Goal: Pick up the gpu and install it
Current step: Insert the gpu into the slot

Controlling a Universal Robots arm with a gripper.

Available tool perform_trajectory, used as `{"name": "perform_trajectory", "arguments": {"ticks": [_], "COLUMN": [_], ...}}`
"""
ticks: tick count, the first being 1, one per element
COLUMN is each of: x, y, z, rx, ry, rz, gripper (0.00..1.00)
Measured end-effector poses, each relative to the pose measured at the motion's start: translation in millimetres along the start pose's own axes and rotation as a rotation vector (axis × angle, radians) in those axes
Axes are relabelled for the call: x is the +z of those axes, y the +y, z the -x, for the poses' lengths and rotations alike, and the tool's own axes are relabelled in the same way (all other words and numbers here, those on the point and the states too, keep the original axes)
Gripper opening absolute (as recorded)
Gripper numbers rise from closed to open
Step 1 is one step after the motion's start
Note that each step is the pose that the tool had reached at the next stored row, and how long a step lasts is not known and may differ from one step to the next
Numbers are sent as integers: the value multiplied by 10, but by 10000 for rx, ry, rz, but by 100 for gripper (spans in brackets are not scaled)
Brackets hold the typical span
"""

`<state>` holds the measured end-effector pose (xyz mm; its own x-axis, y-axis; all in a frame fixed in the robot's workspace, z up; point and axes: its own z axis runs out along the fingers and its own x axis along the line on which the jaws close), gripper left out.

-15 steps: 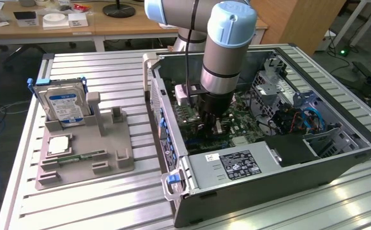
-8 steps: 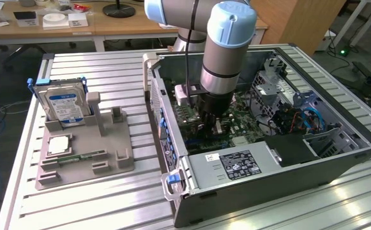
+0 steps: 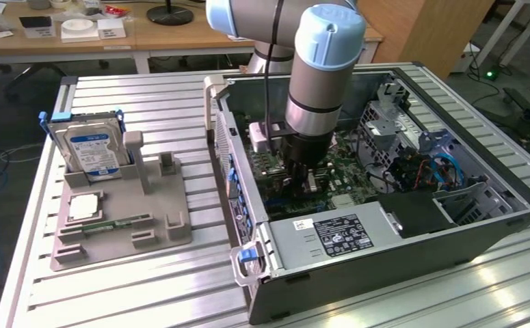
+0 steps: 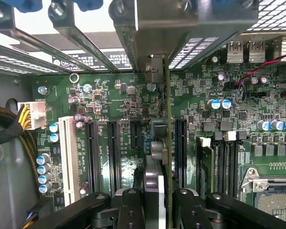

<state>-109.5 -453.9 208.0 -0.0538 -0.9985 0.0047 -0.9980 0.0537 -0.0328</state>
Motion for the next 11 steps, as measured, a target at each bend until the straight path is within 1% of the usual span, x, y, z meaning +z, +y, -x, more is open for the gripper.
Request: {"name": "perform_trajectory", "arguments": {"ticks": [11], "x": [2], "y": [1], "z": [0], "rx": [1], "ry": [-2], "rz": [-1], "gripper": [28]}}
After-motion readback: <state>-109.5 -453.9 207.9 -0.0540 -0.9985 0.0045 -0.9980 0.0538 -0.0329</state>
